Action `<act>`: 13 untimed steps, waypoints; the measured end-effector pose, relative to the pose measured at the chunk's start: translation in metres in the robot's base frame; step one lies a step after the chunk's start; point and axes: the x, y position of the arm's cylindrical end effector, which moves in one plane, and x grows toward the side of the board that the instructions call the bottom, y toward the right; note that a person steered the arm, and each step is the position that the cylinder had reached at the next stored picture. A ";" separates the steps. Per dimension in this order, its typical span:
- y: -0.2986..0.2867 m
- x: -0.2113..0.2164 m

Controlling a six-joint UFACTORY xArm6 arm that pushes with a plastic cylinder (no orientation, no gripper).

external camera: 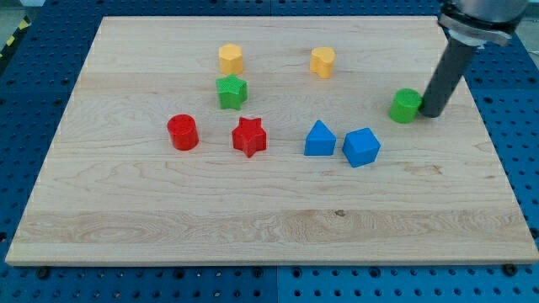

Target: Push the red circle closer to the green star

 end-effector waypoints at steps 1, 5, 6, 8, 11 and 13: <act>-0.033 0.000; -0.018 0.020; 0.000 0.086; -0.079 0.162; -0.301 0.096; -0.324 0.083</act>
